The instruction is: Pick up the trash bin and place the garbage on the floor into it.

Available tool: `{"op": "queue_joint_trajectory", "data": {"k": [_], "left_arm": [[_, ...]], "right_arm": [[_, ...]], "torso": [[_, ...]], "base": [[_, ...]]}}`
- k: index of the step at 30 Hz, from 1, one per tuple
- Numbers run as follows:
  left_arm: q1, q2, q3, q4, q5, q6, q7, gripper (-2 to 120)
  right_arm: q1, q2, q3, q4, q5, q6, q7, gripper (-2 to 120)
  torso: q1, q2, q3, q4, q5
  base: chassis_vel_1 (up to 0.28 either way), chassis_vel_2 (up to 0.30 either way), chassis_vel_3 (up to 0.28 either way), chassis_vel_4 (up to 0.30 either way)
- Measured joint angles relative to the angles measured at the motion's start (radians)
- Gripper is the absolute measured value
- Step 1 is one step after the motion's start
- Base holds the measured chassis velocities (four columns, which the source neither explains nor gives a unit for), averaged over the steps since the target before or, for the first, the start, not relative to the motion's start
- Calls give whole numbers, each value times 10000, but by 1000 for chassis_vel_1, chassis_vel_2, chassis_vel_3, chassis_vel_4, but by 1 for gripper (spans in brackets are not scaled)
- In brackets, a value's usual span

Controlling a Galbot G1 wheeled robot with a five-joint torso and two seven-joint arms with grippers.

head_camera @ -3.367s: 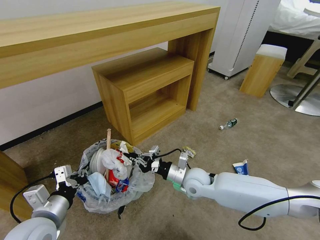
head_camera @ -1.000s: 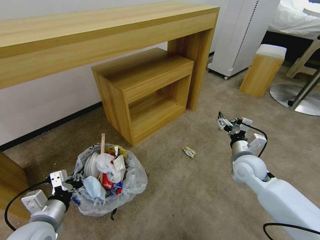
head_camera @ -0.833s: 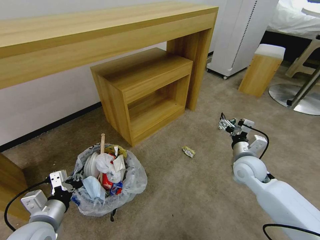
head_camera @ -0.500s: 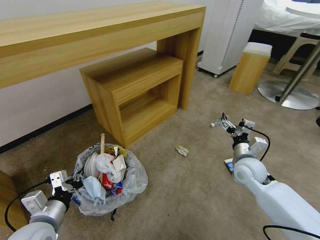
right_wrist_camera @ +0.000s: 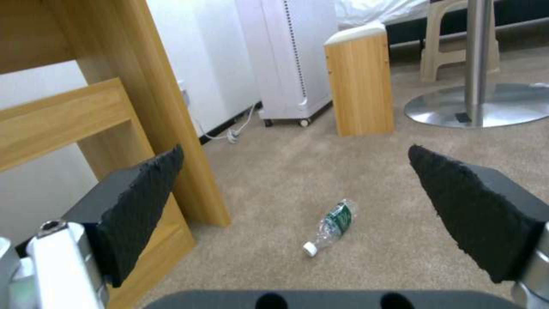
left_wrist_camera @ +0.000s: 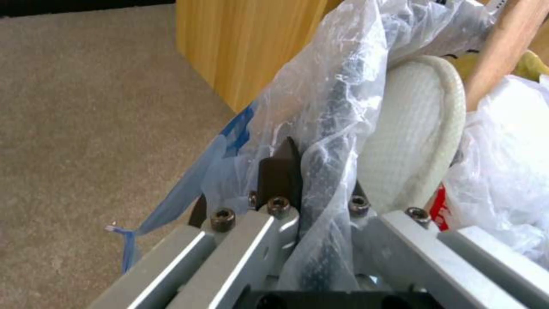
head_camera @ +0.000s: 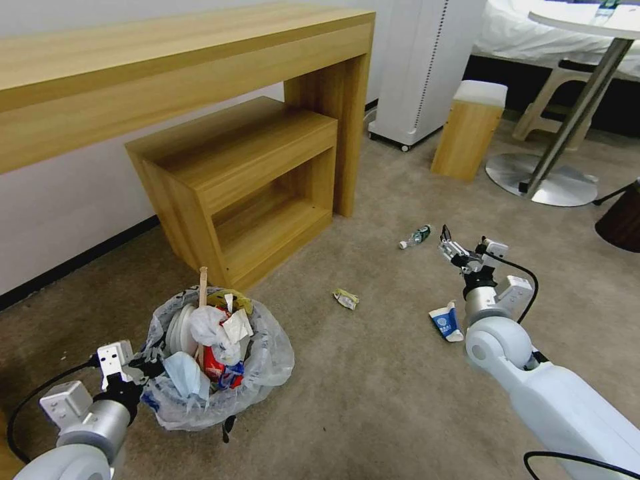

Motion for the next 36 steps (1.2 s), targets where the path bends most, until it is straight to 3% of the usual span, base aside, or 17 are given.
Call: {"op": "queue_joint_trajectory", "data": {"k": [36], "left_arm": [[-138,245,-294,422,-291,74,-168,1]], "right_arm": [[-227,-9,192,-23,-208,208,-572,100]], "torso": [[0,0,-1,1,0]], "base": [[-10,-10,-10,-10]]}}
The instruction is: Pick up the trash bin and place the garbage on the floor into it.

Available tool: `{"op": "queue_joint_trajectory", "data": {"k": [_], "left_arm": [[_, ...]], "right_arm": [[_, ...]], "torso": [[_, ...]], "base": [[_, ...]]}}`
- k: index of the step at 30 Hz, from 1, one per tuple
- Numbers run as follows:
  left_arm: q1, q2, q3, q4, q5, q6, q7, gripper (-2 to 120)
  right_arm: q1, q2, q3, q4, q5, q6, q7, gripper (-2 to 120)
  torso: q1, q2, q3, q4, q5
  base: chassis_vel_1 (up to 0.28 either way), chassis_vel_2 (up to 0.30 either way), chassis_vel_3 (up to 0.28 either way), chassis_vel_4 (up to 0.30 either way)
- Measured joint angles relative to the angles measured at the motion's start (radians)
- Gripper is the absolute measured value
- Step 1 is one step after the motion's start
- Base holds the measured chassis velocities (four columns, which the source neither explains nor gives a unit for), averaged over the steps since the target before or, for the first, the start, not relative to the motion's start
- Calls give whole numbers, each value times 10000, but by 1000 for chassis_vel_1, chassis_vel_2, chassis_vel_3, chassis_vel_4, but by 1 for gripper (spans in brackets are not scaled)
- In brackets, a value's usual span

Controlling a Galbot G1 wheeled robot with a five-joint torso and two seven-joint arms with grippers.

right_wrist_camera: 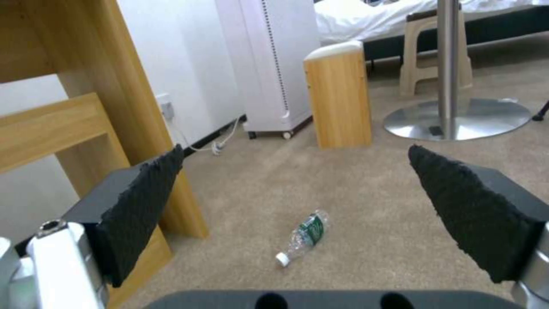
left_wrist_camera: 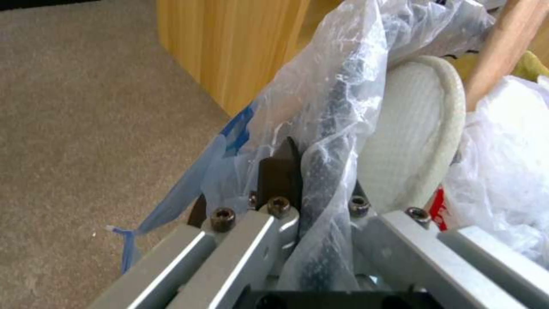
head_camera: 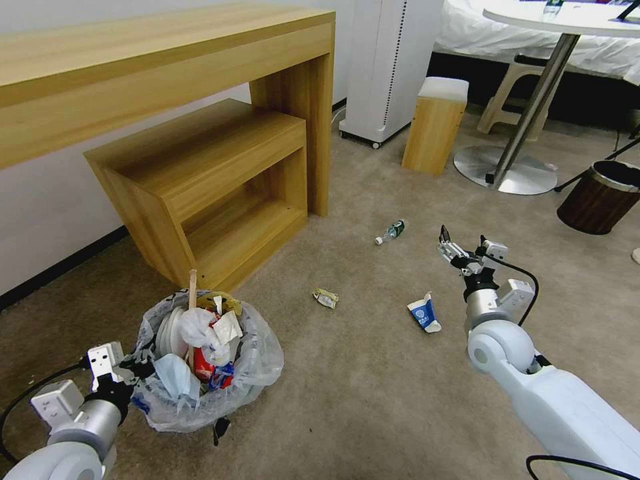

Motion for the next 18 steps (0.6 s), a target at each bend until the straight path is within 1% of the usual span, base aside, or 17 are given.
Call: {"op": "queue_joint_trajectory", "data": {"k": [2,7,15,18], "left_arm": [[-2,0,0,0,-7,1,0,1],[15,-17,-21,0,-18,4,-5,1],[18,-31,-36,0,-30,-14,-5,1],[18,-50,-35,0,-31,-26,-5,1]], "right_arm": [[0,0,-6,0,-6,0,-8,100],[-2,12,-81,1,-45,0,-56,100],[-1,34,-150,-25,-130,35,-85,100],[3,34,-163,-26,-144,58,-91,100]], "torso": [[0,0,0,0,0],[-1,0,0,0,0],[0,0,2,-1,2],[1,-1,3,-1,-1]], "base": [[0,0,0,0],[-90,75,69,-86],[-173,172,178,-171],[-160,151,131,-155]]}}
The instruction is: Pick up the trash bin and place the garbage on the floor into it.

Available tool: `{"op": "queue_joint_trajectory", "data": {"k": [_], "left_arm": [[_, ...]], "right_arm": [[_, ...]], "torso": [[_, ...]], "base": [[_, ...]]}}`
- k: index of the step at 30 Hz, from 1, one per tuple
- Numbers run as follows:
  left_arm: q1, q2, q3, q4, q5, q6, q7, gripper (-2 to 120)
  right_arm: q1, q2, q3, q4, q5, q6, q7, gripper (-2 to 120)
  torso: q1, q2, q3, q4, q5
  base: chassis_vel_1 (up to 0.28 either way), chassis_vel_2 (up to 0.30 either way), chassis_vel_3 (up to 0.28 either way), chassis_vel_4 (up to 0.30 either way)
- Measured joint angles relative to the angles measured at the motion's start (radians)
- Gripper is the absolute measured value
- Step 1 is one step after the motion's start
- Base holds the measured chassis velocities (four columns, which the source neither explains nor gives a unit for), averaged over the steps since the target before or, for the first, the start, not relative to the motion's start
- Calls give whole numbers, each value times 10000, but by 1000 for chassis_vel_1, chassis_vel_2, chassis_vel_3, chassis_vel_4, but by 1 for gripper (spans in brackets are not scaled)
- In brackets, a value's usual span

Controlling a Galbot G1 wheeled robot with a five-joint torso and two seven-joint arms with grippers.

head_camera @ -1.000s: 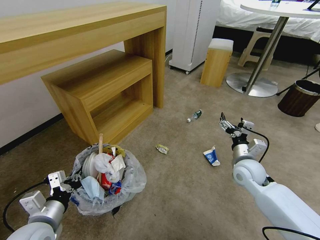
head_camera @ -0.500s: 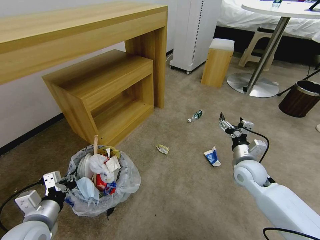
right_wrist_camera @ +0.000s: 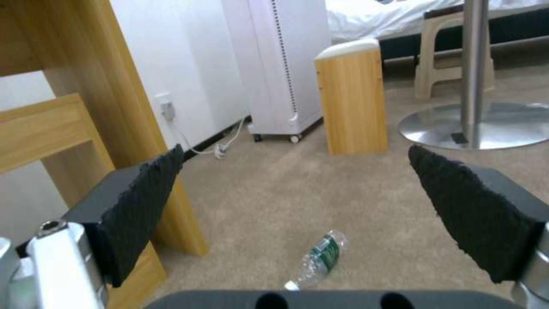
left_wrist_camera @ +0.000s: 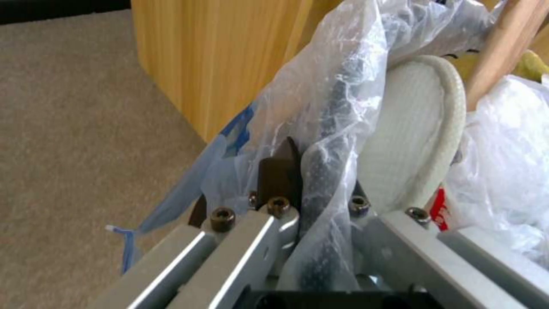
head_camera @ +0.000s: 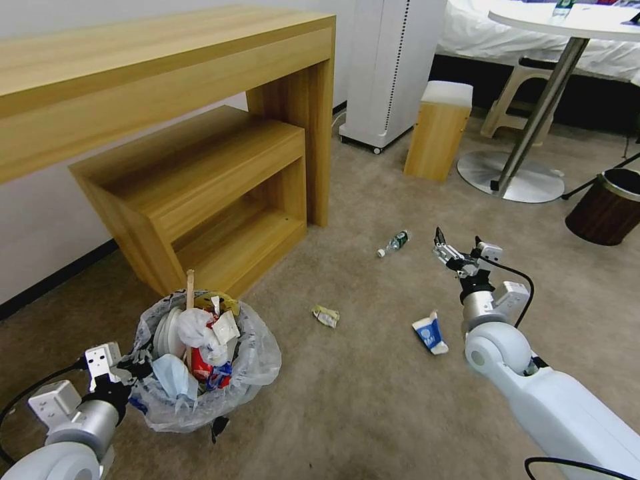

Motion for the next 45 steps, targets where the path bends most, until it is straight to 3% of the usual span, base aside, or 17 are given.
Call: {"op": "queue_joint_trajectory", "data": {"k": [22,45], "left_arm": [[16,-44,30,-29,7,-33,-7,1],[860,483,154,-888,-566,846,-506,1]], "right_arm": [[-47,31,-69,-42,-121,132,-112,100],[8,-9,-145,-5,-35,116,-178,100]], "torso": [[0,0,-3,1,1],[0,0,-3,0,2]], "base": [[-54,47,46,-48],[-10,11,8,-14]]}}
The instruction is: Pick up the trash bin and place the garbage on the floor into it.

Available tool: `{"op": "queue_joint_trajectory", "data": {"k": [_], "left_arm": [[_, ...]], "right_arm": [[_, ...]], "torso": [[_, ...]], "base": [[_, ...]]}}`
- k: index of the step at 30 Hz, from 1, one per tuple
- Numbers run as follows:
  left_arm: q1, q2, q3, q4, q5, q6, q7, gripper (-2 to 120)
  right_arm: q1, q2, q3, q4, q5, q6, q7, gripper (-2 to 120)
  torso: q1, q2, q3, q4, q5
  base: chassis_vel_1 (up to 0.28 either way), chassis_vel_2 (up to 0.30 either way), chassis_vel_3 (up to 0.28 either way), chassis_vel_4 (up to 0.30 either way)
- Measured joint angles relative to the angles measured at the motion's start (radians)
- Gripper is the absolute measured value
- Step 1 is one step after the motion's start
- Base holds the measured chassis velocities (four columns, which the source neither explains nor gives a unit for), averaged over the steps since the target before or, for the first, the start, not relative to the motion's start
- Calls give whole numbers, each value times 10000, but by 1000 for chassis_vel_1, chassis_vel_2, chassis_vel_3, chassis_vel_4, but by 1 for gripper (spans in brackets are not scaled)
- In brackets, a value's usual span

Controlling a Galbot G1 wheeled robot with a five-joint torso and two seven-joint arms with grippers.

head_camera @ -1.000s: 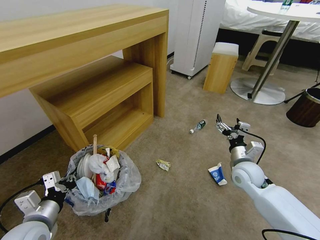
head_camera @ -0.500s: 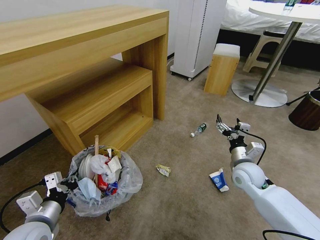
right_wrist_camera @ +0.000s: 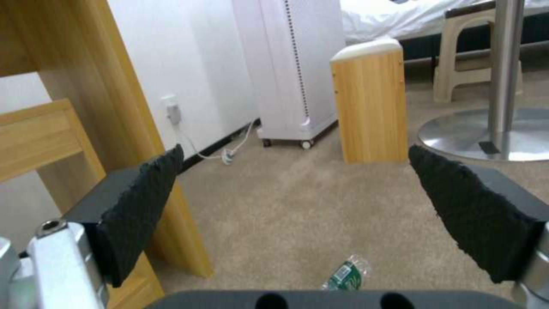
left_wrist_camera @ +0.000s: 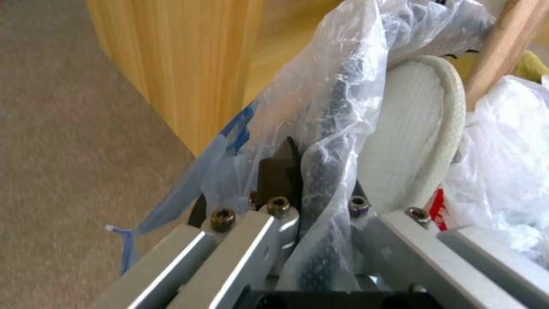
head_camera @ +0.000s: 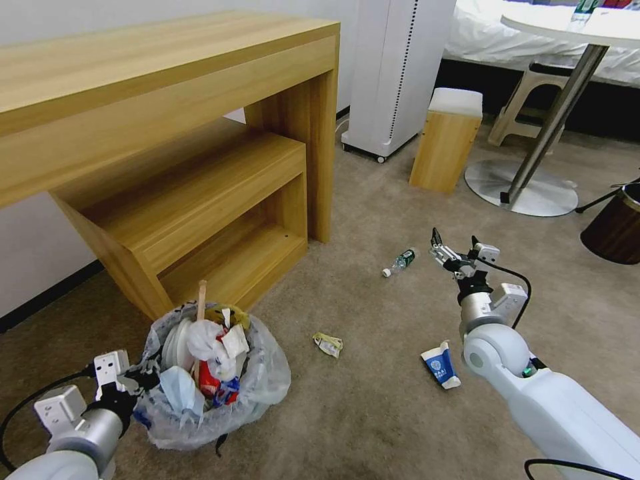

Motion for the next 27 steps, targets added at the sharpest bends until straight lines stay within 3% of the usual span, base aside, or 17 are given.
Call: {"op": "queue_joint_trajectory", "data": {"k": [18,27], "left_arm": [[681,575,37,-699,-711,448,-254,1],[751,859,188,-654,-548,374,175,1]], "right_arm": [[-277,-42,50,-33,47,-10,-285,100],[-650,2,377,69,58,115,-647,100]], "torso": [[0,0,0,0,-1],[0,0,0,0,-1]], "base": [[0,0,0,0],[0,0,0,0]]}}
